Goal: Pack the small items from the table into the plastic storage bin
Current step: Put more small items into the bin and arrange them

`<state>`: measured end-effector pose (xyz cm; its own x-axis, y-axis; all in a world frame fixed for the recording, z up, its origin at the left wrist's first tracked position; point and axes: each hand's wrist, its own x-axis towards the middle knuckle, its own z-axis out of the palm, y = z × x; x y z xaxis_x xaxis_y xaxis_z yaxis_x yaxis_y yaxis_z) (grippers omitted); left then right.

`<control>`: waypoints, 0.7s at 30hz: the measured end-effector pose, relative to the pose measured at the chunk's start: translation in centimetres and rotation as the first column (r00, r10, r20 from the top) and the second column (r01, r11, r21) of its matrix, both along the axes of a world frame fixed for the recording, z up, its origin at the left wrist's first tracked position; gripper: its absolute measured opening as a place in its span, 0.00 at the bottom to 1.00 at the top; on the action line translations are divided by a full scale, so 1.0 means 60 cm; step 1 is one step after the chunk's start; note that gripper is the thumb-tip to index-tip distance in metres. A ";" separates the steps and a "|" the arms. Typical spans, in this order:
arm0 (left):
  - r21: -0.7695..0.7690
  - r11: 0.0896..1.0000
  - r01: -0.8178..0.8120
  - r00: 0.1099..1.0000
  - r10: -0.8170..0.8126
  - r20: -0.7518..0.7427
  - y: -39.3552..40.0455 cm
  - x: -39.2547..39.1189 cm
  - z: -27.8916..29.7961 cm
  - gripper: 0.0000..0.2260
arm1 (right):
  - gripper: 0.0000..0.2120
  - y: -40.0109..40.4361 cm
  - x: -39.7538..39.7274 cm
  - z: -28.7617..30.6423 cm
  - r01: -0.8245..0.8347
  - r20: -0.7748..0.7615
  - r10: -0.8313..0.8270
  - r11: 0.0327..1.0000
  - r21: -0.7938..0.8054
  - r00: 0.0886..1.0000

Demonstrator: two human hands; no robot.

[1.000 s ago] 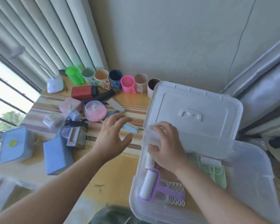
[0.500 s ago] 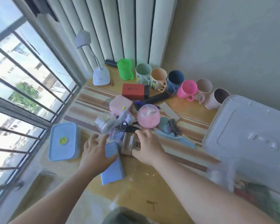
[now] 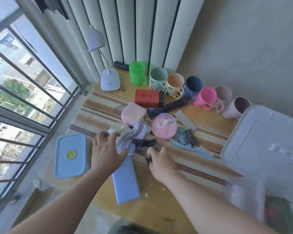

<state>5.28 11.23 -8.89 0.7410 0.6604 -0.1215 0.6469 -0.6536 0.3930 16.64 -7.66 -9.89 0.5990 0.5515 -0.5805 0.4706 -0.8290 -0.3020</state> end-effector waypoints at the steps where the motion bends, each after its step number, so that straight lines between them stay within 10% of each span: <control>1: -0.005 1.000 -0.002 1.000 0.002 -0.003 0.015 0.015 0.002 0.30 | 0.15 -0.008 0.003 0.000 0.005 0.009 -0.005 1.000 0.003 1.000; 9: -0.243 0.969 0.049 0.962 -0.111 -0.251 0.083 0.075 -0.019 0.39 | 0.22 -0.088 0.014 0.024 0.220 -0.012 -0.220 0.975 0.006 0.975; 16: -0.165 0.986 -0.018 0.998 0.029 0.063 0.029 0.042 0.057 0.36 | 0.36 -0.160 0.027 0.081 0.369 -0.078 -0.361 0.915 0.162 0.929; 21: -0.073 0.971 0.230 0.941 -0.202 0.270 -0.087 0.073 0.154 0.33 | 0.43 -0.210 0.050 0.191 0.384 -0.123 -0.367 0.832 0.400 0.922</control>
